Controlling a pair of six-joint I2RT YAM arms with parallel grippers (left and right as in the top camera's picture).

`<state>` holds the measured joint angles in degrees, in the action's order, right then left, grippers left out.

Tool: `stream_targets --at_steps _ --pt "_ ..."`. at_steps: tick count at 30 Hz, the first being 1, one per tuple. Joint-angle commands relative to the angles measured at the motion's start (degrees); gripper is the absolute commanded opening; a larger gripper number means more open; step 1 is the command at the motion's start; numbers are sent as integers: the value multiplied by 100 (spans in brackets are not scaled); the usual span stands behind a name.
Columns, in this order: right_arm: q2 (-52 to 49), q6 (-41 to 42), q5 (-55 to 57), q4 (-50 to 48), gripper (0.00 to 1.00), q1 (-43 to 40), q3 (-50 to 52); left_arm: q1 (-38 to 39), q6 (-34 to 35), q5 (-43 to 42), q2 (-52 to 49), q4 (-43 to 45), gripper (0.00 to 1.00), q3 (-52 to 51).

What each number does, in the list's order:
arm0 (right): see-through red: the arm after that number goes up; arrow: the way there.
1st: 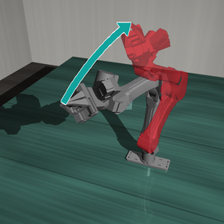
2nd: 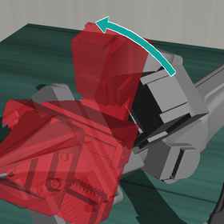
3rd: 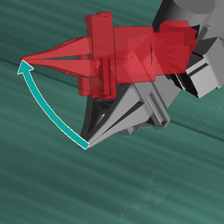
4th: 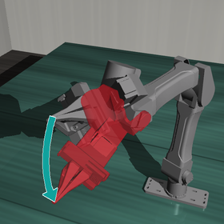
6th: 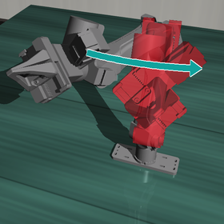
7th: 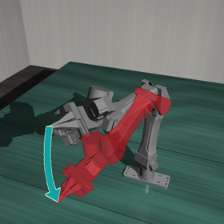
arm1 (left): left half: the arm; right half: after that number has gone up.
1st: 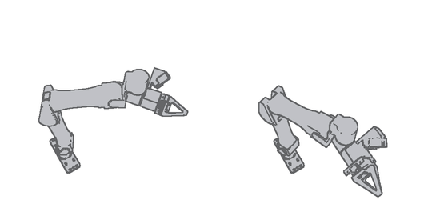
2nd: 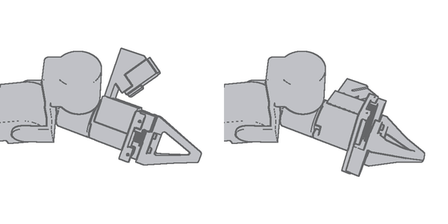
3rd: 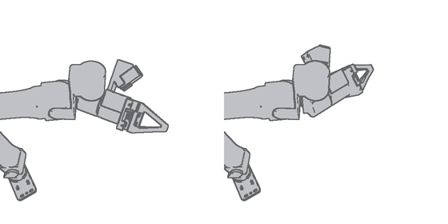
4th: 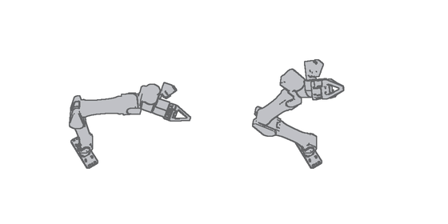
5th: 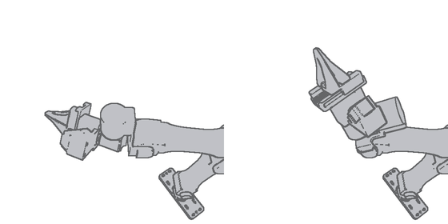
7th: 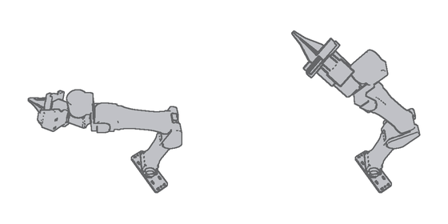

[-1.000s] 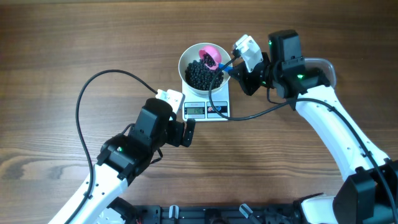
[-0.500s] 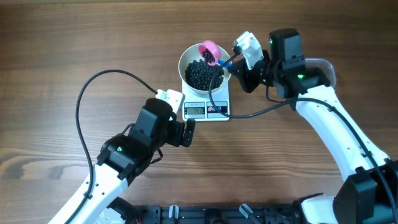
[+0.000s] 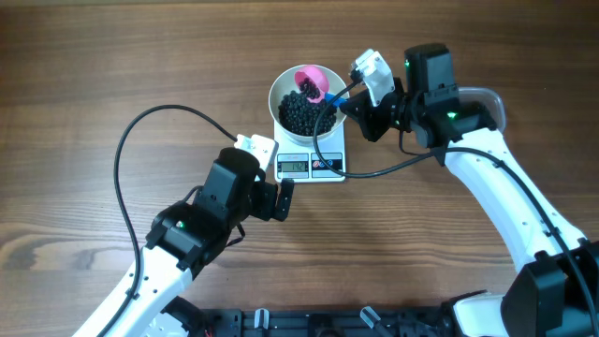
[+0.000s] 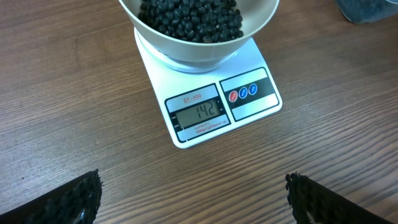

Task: Scoop item into bowl and weigh 150g on scale
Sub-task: 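Tilt the scoop over the bowl with the right gripper to pour beans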

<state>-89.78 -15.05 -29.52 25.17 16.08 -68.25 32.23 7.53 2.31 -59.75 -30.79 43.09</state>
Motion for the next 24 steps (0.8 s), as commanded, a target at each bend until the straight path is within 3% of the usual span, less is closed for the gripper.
stream_targets --at_steps 1,24 --pt "74 -46 162 -31 5 9 -15 -24 -111 74 -7 11 100 -13" --pt "74 2 162 -2 4 9 -15 -26 -111 76 -7 11 100 -13"
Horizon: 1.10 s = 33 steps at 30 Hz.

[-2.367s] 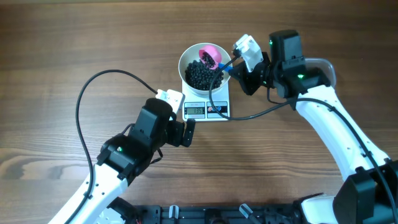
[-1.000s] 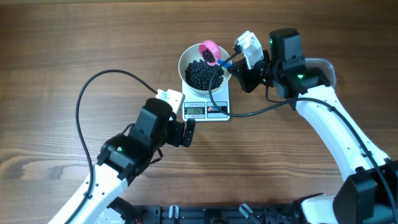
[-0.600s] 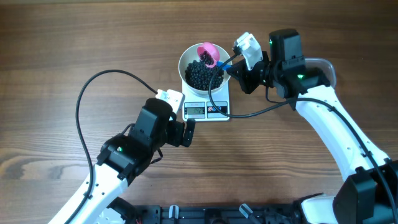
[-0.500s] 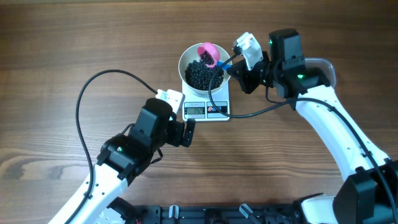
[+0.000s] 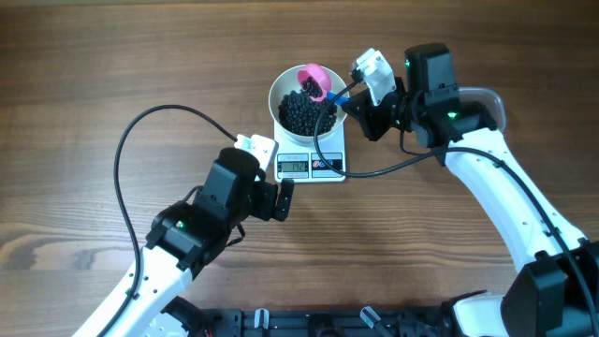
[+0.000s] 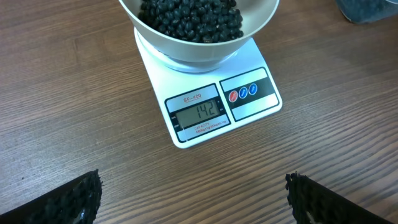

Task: Scoop item into bowl and weigh 150g on scale
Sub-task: 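Tilt the scoop over the bowl with the right gripper to pour beans, then shake the tilted pink scoop over the white bowl, right gripper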

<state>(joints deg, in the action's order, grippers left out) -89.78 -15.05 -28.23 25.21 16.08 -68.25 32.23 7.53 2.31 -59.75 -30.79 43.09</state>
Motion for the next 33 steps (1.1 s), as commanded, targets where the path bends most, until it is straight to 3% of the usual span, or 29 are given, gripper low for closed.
stream_targets --at_steps 1,6,9,15,20,33 --pt "74 2 31 11 4 9 -15 -26 -111 76 -7 11 100 -13" --pt "74 -841 105 173 4 9 -13 -26 -111 76 -7 11 100 -13" --pt "74 -890 538 157 4 9 -13 -26 -111 74 -7 13 100 -13" --pt "74 -1362 387 127 4 9 -13 -26 -111 74 -7 11 100 -13" --pt "74 -533 428 -48 4 9 -13 -26 -111 74 -7 11 100 -13" --pt "74 155 -341 136 4 9 -13 -26 -111 74 -7 11 100 -13"
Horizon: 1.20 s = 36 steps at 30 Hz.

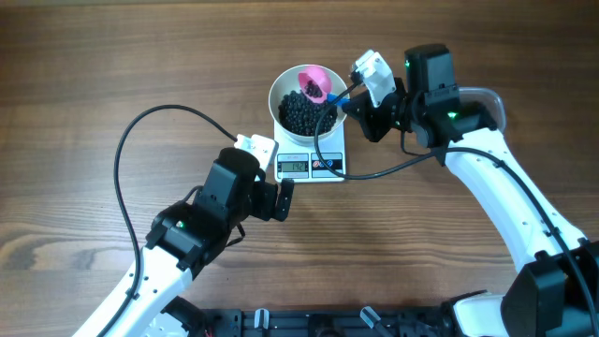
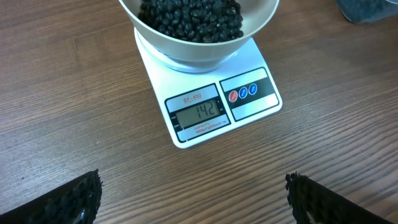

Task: Scoop item into bowl and weigh 150g on scale
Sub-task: 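Shake the tilted pink scoop over the white bowl, right gripper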

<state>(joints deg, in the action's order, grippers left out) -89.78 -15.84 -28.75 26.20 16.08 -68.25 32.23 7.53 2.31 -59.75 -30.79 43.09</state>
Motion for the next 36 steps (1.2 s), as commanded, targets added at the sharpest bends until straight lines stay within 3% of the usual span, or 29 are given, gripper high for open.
stream_targets --at_steps 1,25,30,33,36 --pt "74 232 -289 50 4 9 -13 -26 -111 76 -7 9 100 -13" --pt "74 184 -267 61 4 9 -13 -24 -111 74 -7 9 100 -13" --pt "74 -1034 87 166 4 20 -13 -26 -111 74 -7 9 100 -13" --pt "74 -627 595 -13 4 15 -13 -26 -111 76 -7 9 100 -13" --pt "74 -127 273 -157 4 15 -13 -26 -111 74 -7 9 100 -13"
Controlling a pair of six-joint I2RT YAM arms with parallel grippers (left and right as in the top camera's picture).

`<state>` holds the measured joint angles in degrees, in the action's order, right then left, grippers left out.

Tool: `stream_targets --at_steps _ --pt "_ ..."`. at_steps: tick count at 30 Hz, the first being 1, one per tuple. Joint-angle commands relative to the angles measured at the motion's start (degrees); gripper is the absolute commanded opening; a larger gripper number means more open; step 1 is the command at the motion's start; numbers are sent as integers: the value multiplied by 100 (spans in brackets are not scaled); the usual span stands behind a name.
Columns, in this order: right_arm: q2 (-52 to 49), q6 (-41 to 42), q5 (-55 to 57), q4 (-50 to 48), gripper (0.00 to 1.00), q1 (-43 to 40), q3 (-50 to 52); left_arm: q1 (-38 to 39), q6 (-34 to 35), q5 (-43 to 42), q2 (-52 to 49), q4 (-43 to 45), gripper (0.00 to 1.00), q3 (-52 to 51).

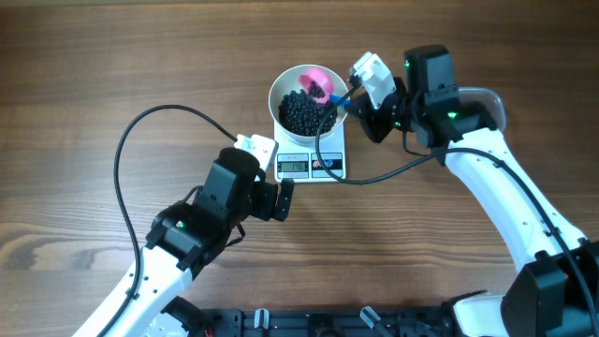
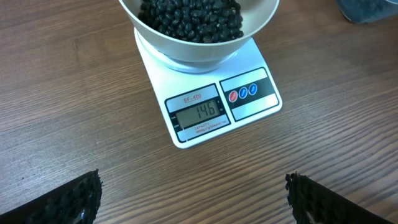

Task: Scoop item into bowl and weigh 150g on scale
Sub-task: 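Shake the tilted pink scoop over the white bowl, right gripper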

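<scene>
A white bowl (image 1: 304,98) of small black beans (image 2: 189,17) stands on a white digital scale (image 2: 208,99) whose display (image 2: 199,112) reads 146. Over the bowl's far right rim my right gripper (image 1: 356,94) is shut on the blue handle of a pink scoop (image 1: 315,82), whose head tilts into the bowl. My left gripper (image 2: 193,199) hovers open over bare table just in front of the scale, nothing between its fingers. Its black fingertips (image 2: 74,199) show at the bottom corners of the left wrist view.
A black cable (image 1: 140,150) loops across the wooden table left of the scale. The edge of a clear container (image 2: 370,9) holding dark beans shows at the top right of the left wrist view, behind the right arm.
The scale reading has gone from 142 to 146. The pink scoop sits a little more tilted over the bowl. Neither arm has shifted noticeably.
At all three earlier moments the right gripper held the pink scoop over the bowl and the scale read 142, with the left gripper open in front of the scale. Now the display shows 146.
</scene>
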<state>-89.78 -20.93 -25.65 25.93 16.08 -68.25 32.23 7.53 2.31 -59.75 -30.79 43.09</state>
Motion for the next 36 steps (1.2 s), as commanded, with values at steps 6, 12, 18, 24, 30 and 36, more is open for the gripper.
stream_targets --at_steps 6,12,18,24,30,36 --pt "74 190 -415 -74 4 24 -13 -24 -111 74 -7 9 100 -13" --pt "74 68 -527 52 4 48 -13 -24 -111 76 -7 9 100 -13" --pt "74 334 -402 52 4 42 -13 -24 -111 76 -7 9 100 -13" --pt "74 332 -400 52 4 42 -13 -26 -111 74 -7 9 100 -13" --pt "74 341 -402 52 4 42 -13 -24 -111 74 -7 9 100 -13" --pt "74 356 -402 52 4 42 -13 -26 -111 74 -7 9 100 -13"
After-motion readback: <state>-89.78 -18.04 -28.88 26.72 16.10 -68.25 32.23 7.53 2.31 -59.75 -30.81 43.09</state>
